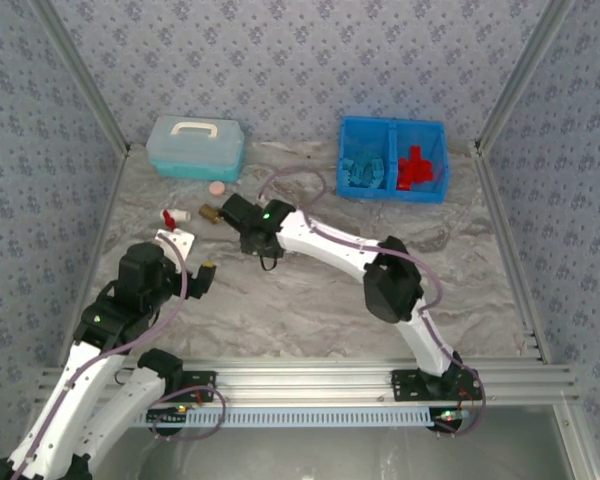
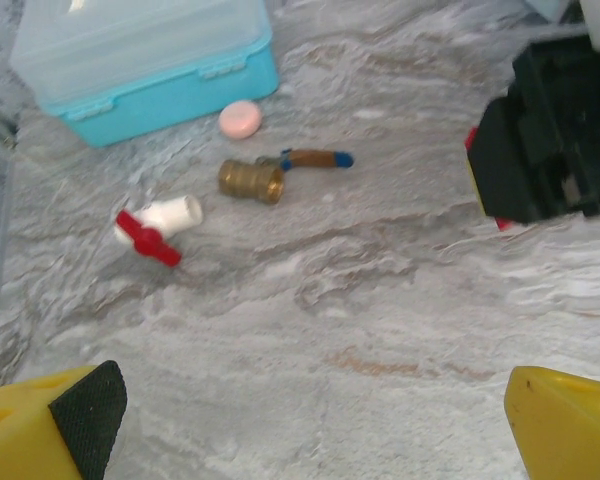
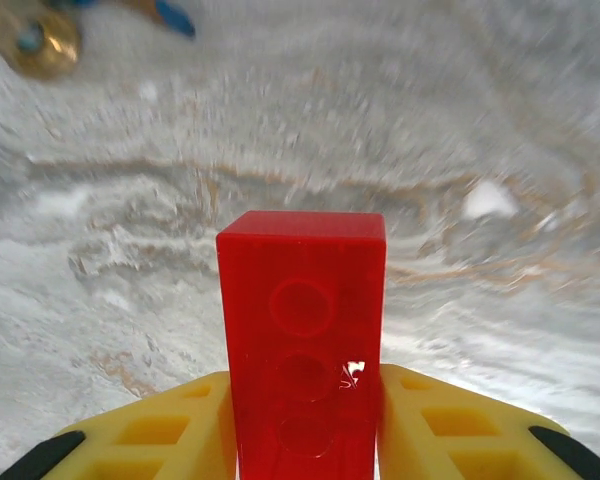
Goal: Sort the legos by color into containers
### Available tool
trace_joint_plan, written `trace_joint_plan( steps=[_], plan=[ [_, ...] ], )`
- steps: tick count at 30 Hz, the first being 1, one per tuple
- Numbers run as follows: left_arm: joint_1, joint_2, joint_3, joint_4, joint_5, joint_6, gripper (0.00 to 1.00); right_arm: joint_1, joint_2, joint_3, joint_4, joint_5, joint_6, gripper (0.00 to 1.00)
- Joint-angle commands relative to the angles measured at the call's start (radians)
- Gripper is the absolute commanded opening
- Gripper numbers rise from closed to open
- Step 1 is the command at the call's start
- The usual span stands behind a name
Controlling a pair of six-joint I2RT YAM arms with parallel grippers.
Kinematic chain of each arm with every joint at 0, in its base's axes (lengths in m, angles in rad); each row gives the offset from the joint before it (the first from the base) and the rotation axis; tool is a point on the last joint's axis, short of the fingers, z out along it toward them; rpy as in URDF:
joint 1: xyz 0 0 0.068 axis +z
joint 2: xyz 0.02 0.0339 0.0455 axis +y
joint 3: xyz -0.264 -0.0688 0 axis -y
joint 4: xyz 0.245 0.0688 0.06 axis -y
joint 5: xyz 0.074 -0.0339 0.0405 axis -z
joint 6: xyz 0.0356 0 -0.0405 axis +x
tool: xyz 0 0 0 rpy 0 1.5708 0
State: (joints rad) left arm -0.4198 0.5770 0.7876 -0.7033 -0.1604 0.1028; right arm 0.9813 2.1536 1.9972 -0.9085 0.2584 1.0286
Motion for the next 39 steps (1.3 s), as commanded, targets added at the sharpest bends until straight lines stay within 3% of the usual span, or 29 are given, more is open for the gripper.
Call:
trace_joint_plan(
  steps=[1,6,9,16,25,28,32,39],
  plan=[
    [0.006,-0.031,-0.005,0.070,0.128,0.022,0.99,-0.065,-0.108,-0.057,0.004,0.110,-0.102,0.39],
    [0.004,-0.046,-0.011,0.106,0.351,0.047,0.99,-0.193,-0.226,-0.137,0.029,0.165,-0.224,0.41],
    [0.004,-0.052,-0.017,0.123,0.414,0.050,0.99,-0.303,-0.287,-0.194,0.069,0.156,-0.288,0.41],
    [0.004,-0.052,-0.024,0.129,0.407,0.053,0.99,-0.583,-0.315,-0.205,0.103,0.090,-0.424,0.42],
    [0.004,-0.025,-0.022,0.123,0.391,0.052,0.99,-0.845,-0.170,-0.087,0.117,0.000,-0.444,0.42],
    [0.004,-0.013,-0.024,0.119,0.386,0.056,0.99,-0.870,-0.147,-0.079,0.114,-0.084,-0.454,0.43],
    [0.004,0.002,-0.023,0.120,0.380,0.062,0.99,-0.829,-0.215,-0.192,0.085,-0.109,-0.502,0.50],
    [0.004,0.041,-0.016,0.121,0.380,0.065,0.99,-0.730,-0.570,-0.691,0.206,-0.126,-0.458,0.74]
  ],
)
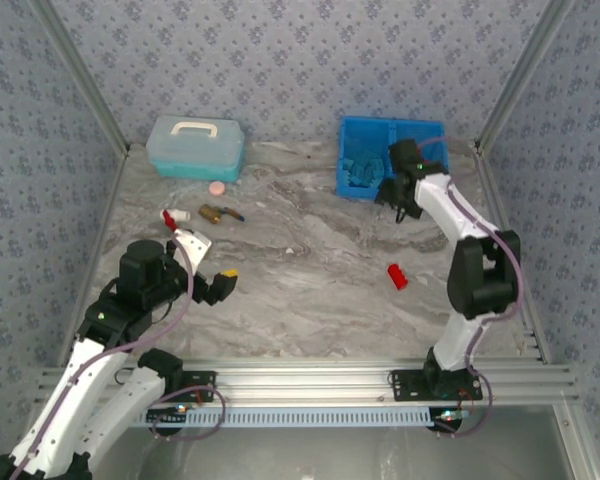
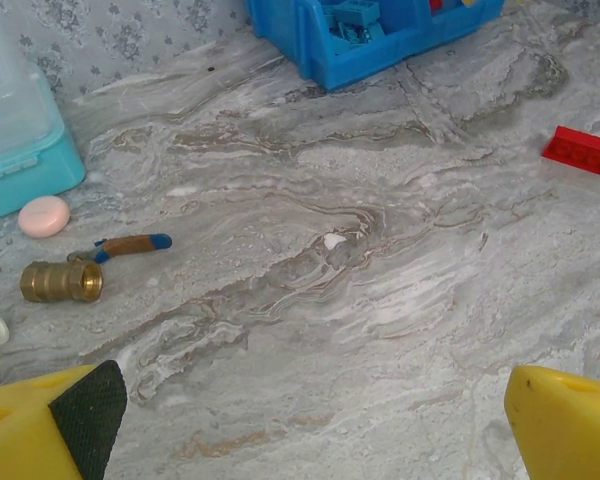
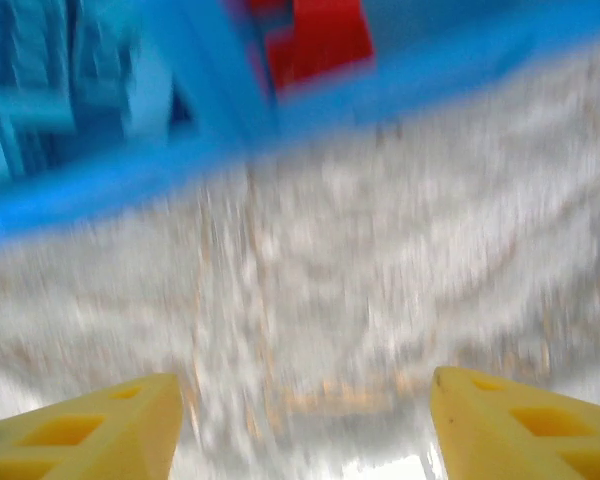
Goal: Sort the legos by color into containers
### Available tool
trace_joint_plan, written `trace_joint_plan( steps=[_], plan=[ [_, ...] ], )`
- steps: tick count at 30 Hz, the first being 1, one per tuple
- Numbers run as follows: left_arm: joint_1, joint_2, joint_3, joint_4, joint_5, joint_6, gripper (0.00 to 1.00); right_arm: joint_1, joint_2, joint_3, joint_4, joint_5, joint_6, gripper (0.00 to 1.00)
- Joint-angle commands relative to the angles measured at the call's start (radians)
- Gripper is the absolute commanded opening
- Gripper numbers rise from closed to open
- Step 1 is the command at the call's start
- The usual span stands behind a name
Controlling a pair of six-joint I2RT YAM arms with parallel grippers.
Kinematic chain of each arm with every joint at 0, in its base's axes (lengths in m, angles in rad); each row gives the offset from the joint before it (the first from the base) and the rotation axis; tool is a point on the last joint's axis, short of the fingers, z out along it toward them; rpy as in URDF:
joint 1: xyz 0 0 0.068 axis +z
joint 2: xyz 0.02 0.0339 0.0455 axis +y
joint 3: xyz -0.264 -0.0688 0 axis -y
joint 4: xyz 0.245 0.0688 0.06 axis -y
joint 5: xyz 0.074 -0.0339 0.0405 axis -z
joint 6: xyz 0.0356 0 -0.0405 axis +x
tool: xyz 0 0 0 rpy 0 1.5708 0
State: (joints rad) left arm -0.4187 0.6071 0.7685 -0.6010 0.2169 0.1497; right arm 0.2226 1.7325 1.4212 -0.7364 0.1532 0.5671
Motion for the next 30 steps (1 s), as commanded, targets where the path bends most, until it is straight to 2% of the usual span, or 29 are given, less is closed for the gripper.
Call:
trace_joint_plan(
  steps=[1,3,5,7,12,20,30],
  plan=[
    [0.004,0.015,0.003,0.017,0.001,0.018,0.99,0.044,-0.200,-0.178,0.034,-0.030,0.014,0.77],
    [0.003,0.019,0.003,0.017,0.004,0.018,0.99,0.081,-0.260,-0.266,-0.032,-0.010,0.028,0.80],
    [0.003,0.020,0.003,0.019,0.007,0.017,0.99,0.127,-0.293,-0.307,-0.147,0.064,0.041,0.99],
    [0.003,0.022,0.003,0.020,0.007,0.017,0.99,0.146,-0.305,-0.352,-0.192,0.087,0.032,1.00],
    [0.003,0.023,0.003,0.021,0.011,0.012,0.99,0.081,-0.305,-0.475,-0.096,-0.063,0.010,1.00],
    [0.003,0.019,0.003,0.017,0.004,0.010,0.99,0.019,-0.238,-0.557,0.048,-0.127,-0.048,0.76],
    [0.003,0.020,0.003,0.012,-0.001,0.006,0.99,0.000,-0.163,-0.556,0.104,-0.128,-0.076,0.48]
  ],
)
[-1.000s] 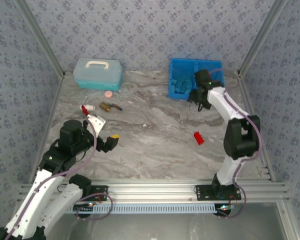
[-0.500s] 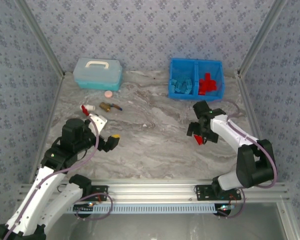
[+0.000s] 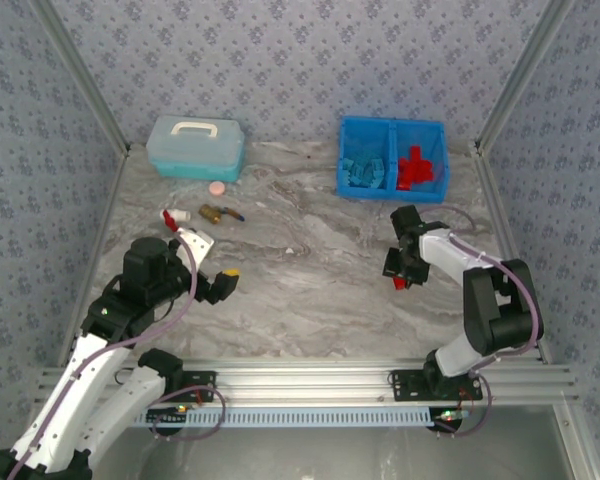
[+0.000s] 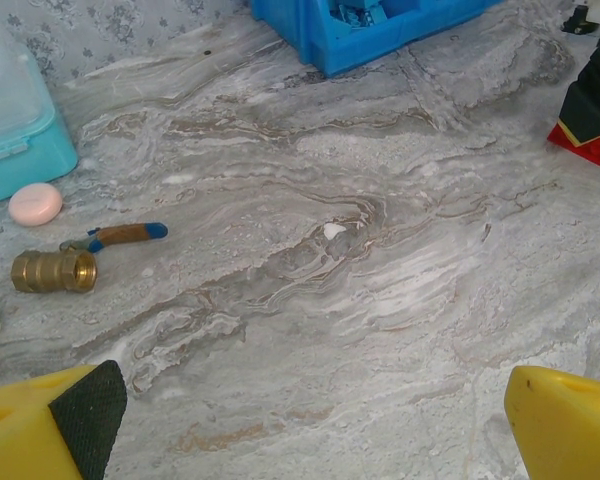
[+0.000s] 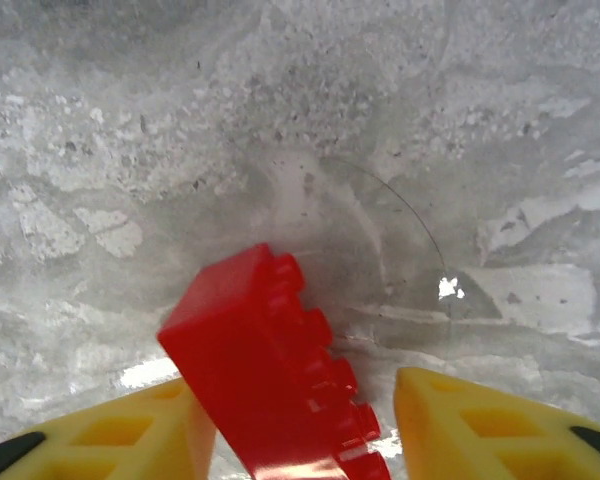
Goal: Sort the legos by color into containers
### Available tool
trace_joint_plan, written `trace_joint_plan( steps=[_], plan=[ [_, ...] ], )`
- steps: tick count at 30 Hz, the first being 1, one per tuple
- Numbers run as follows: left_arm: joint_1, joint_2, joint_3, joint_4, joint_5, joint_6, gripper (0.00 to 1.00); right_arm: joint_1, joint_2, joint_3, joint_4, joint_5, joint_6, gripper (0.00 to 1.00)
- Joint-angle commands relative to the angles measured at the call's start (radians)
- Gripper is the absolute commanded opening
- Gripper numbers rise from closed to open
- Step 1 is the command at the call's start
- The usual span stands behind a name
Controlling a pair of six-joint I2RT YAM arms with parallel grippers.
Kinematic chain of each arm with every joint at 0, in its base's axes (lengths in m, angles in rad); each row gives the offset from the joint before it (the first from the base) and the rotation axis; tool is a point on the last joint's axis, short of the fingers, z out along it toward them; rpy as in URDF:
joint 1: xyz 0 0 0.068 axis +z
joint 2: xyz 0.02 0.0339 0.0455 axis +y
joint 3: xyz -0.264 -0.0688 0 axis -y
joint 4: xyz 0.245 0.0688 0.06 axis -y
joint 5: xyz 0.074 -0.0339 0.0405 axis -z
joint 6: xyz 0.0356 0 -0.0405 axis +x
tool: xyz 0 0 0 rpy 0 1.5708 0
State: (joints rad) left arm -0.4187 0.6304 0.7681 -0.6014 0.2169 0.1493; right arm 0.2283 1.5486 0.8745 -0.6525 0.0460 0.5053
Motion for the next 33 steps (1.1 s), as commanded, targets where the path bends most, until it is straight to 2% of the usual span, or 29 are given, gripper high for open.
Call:
trace_joint_plan(
  steps=[1,4,8,15,20,24,27,33],
  plan=[
    [0.003,-0.003,0.003,0.013,-0.001,0.007,0.99,-0.004,0.027,-0.011,0.025,-0.027,-0.012,0.46],
    [0.003,-0.004,0.003,0.011,-0.002,0.006,0.99,-0.001,0.041,-0.022,0.043,-0.047,-0.004,0.38],
    [0.003,-0.003,0.003,0.011,-0.004,0.004,0.99,0.002,0.035,-0.018,0.044,-0.050,0.010,0.21],
    [0.003,-0.005,0.004,0.009,-0.009,0.006,0.99,0.002,-0.061,0.094,-0.003,-0.032,0.024,0.17],
    [0.003,-0.005,0.005,0.010,-0.009,0.005,0.99,-0.029,-0.060,0.249,0.021,0.068,0.007,0.18],
    [0.003,-0.012,0.003,0.009,-0.011,0.005,0.99,-0.055,0.025,0.416,0.046,0.229,-0.067,0.18],
    [0.003,-0.014,0.003,0.009,-0.013,0.006,0.99,-0.076,0.133,0.537,0.080,0.300,-0.119,0.18],
    [0.003,-0.009,0.003,0.012,-0.018,0.009,0.99,-0.131,0.416,0.864,0.061,0.305,-0.152,0.18]
  ],
)
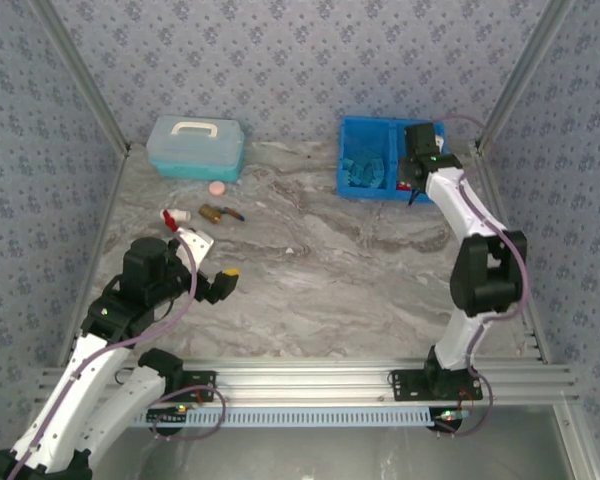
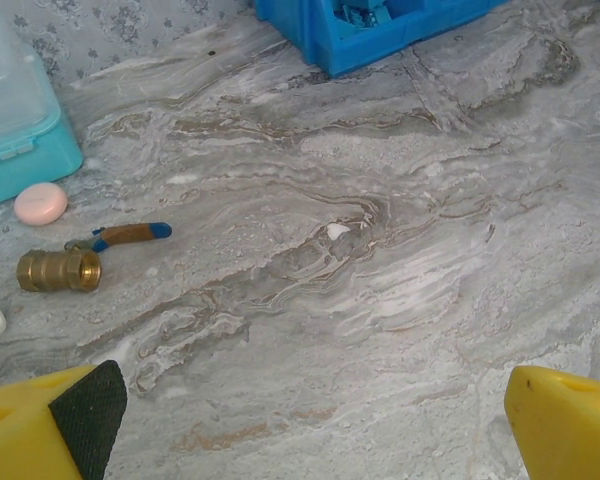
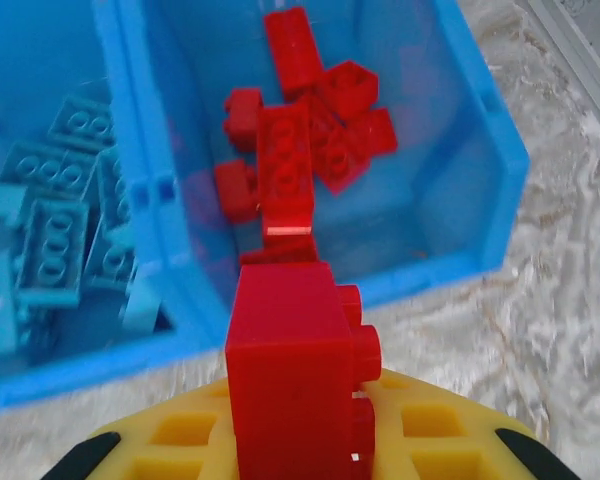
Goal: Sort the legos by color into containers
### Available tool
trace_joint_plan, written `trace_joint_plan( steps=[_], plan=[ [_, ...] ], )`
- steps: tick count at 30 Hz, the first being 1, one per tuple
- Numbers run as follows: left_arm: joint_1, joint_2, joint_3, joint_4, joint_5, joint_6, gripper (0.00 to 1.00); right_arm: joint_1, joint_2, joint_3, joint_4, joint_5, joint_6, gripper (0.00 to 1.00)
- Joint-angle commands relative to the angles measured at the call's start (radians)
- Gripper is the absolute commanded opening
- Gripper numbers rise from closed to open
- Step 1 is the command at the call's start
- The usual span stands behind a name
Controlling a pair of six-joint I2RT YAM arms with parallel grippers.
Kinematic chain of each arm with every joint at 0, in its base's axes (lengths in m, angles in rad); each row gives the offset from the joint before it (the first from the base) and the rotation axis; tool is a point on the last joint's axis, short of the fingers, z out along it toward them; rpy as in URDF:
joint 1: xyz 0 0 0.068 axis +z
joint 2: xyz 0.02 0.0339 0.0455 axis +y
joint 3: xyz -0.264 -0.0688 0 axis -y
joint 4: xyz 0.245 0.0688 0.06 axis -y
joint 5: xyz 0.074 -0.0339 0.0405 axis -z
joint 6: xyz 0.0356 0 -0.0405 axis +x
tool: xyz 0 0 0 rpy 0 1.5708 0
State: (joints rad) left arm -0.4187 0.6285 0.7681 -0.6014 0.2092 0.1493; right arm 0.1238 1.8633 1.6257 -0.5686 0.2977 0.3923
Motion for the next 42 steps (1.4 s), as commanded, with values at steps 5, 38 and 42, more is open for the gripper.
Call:
trace_joint_plan(
  steps=[5,38,42],
  plan=[
    [0.003,-0.009,-0.001,0.012,-0.020,0.009,0.99,-0.069,0.326,0.382,-0.028,0.033,-0.053,0.18],
    [-0.003,0.068,0.032,0.113,-0.127,-0.216,0.99,-0.122,0.553,0.800,-0.042,-0.285,0.139,0.59],
    [-0.008,0.096,0.033,0.136,-0.372,-0.432,0.99,-0.099,0.333,0.470,0.098,-0.273,0.091,0.60]
  ],
)
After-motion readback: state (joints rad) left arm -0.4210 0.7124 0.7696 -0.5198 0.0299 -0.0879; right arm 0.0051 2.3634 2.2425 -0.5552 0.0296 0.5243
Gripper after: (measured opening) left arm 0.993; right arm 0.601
